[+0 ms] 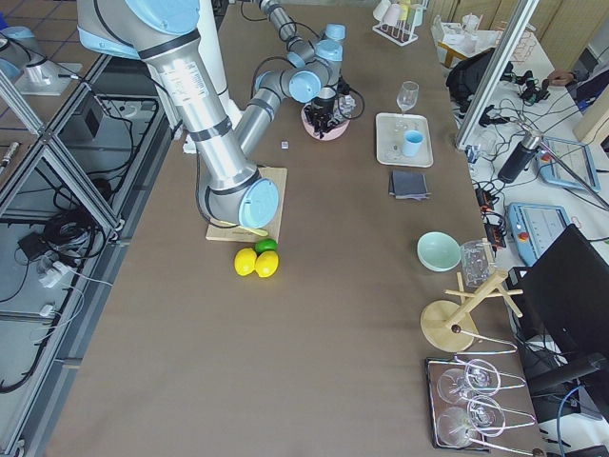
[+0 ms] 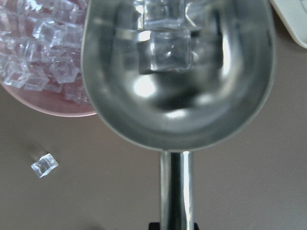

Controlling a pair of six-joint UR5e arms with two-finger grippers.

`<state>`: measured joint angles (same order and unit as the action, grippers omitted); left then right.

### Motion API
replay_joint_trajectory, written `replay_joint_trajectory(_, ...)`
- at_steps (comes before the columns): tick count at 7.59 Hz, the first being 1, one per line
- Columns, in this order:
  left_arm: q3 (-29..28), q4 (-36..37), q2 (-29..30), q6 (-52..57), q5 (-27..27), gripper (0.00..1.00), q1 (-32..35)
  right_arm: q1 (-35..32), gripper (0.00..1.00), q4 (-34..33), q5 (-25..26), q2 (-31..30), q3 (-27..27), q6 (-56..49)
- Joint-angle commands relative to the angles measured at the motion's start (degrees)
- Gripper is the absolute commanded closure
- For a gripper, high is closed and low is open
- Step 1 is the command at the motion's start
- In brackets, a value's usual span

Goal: Put ice in cup with scoop
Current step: 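Carry the filled scoop to the blue cup while the left arm withdraws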

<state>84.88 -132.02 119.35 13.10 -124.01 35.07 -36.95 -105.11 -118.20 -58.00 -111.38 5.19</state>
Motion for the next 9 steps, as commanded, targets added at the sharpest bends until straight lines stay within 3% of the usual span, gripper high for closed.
replay_joint_trajectory(1, 0.0, 0.0, 0.0, 0.0, -0.1, 0.01, 0.1, -7.6, 1.0, -1.9, -4.1, 2.4, 4.7, 5.4)
replay_joint_trajectory(4, 0.0, 0.0, -0.1, 0.0, -0.1, 0.01, 0.2, -10.9, 1.0, 3.5, -4.9, 6.8, 13.5, 7.6)
replay_joint_trajectory(6, 0.0, 0.0, -0.3, 0.0, -0.3, 0.01, 0.7, -12.3, 1.0, 3.9, -5.0, 13.0, 23.1, 6.9)
replay_joint_trajectory(9, 0.6, -0.6, -3.3, 0.3, -3.3, 0.01, 3.9, -14.2, 1.0, 0.4, -5.5, 16.9, 30.7, 0.0)
